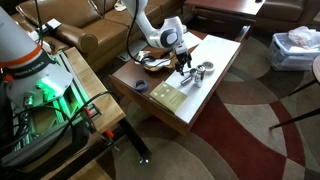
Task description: Put the small cup on the brown object
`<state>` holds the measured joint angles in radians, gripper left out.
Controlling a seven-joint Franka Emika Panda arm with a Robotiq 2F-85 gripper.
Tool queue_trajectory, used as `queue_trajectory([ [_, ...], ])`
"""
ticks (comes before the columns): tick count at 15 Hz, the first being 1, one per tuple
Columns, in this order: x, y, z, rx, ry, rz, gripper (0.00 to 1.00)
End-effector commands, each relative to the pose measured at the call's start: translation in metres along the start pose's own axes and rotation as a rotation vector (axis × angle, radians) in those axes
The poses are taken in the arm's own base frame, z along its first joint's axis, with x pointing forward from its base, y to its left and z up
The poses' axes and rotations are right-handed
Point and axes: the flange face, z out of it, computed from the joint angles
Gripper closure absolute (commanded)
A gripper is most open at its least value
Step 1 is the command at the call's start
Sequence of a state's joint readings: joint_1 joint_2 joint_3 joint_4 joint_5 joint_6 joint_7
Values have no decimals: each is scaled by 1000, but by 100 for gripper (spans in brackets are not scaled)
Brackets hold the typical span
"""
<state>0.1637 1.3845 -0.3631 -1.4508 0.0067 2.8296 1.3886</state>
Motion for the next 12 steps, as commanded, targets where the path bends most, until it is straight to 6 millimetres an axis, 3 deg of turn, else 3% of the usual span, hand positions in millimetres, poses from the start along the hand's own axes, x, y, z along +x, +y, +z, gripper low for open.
queue_trajectory([
  [1,1,18,-17,-20,-75,-188,0],
  [9,7,59,-5,-240,-234,-523,0],
  [12,4,64,4,-202,-341,-643,0],
])
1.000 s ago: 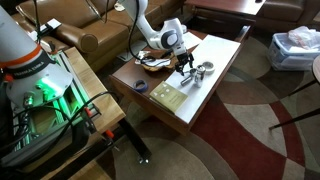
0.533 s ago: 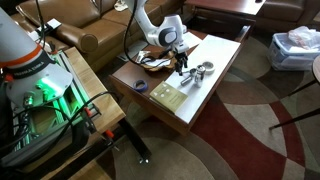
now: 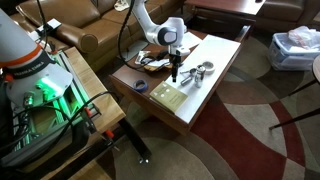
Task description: Put the small cup on the brown object
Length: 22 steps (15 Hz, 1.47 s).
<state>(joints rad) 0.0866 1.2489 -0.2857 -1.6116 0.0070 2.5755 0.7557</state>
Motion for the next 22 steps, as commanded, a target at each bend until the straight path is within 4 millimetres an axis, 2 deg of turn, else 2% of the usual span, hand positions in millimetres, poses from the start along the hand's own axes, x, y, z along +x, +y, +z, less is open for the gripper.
queue_trajectory([
  [1,-3,5,9,48,-109,-159,0],
  [3,-1,6,13,86,-159,-173,0],
  [4,3,7,10,104,-209,-90,0],
  [5,-2,5,15,61,-135,-127,0],
  [6,1,7,14,74,-160,-107,0],
  [8,11,-3,11,144,-55,-96,0],
  [12,18,-12,23,236,90,-139,0],
  [17,25,-5,40,233,202,-201,1],
  [20,25,-8,44,284,189,-254,14],
  [21,24,-9,45,287,184,-282,14],
  [22,24,-10,47,294,177,-302,23],
])
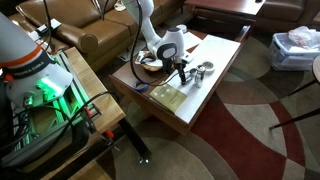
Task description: Put the small cup on the brown object
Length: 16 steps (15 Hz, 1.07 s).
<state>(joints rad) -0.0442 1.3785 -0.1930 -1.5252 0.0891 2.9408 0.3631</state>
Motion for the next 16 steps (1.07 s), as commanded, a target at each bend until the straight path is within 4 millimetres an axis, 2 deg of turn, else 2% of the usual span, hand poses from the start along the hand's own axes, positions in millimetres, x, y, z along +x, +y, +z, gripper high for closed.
queue_trajectory([
  [1,1,1,12,52,-16,-61,38],
  [2,1,1,13,58,-17,-73,39],
  [8,3,10,29,38,-14,-91,87],
  [10,5,8,27,46,-13,-96,77],
  [11,5,7,27,47,-12,-101,86],
  [12,6,6,26,46,-14,-102,89],
  [16,-2,-7,-1,85,-34,-194,89],
])
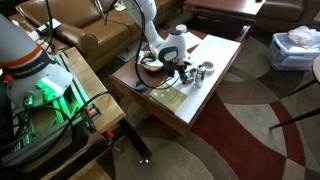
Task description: Put the small cup on the brown object
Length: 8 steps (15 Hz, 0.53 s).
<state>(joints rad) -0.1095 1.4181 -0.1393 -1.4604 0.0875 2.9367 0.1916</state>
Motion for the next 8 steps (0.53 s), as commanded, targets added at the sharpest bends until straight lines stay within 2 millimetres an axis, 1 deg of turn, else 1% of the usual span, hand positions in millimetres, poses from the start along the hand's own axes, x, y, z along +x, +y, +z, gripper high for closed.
queue_trajectory([
  [1,-11,-14,-22,23,-33,-100,89],
  [3,-21,-18,-41,3,-78,-136,89],
  [4,-27,-16,-52,-25,-89,-130,89],
  [6,-39,-22,-76,13,-91,-193,89],
  [8,-44,-33,-101,90,-65,-277,89],
])
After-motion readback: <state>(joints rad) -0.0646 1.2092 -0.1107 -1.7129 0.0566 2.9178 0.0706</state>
